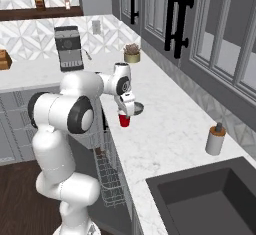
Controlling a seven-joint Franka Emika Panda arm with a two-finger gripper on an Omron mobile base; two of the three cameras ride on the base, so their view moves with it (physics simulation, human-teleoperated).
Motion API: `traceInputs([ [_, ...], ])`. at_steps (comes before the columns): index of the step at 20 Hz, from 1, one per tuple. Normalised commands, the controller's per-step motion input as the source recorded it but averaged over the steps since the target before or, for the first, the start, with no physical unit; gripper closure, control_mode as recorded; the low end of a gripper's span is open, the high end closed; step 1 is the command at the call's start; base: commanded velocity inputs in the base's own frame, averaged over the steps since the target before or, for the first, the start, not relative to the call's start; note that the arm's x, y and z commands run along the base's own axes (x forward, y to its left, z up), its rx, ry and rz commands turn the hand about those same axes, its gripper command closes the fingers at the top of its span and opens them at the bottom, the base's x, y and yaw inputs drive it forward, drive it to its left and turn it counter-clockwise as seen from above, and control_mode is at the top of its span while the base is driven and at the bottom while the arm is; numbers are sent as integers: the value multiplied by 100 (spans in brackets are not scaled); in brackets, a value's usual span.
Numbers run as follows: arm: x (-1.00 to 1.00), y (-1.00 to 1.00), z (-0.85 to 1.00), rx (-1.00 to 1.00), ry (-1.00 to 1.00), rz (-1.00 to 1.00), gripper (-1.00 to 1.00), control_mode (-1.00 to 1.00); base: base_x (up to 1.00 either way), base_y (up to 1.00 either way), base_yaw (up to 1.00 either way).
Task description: Pick up the cup and bowl from the counter, place them in the dishwasher, and close the dishwasher door.
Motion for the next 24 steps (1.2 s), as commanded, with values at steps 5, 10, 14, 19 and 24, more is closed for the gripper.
traceInputs([
  [5, 19, 0, -33, 0, 0, -6, -100, -100, 0, 0, 0],
  [10, 18, 0, -27, 0, 0, -6, -100, -100, 0, 0, 0],
  [14, 20, 0, -21, 0, 0, -7, -100, -100, 0, 0, 0],
  [19, 21, 0, -18, 0, 0, -7, -100, -100, 0, 0, 0],
  [24, 22, 0, -16, 0, 0, -7, -100, -100, 0, 0, 0],
])
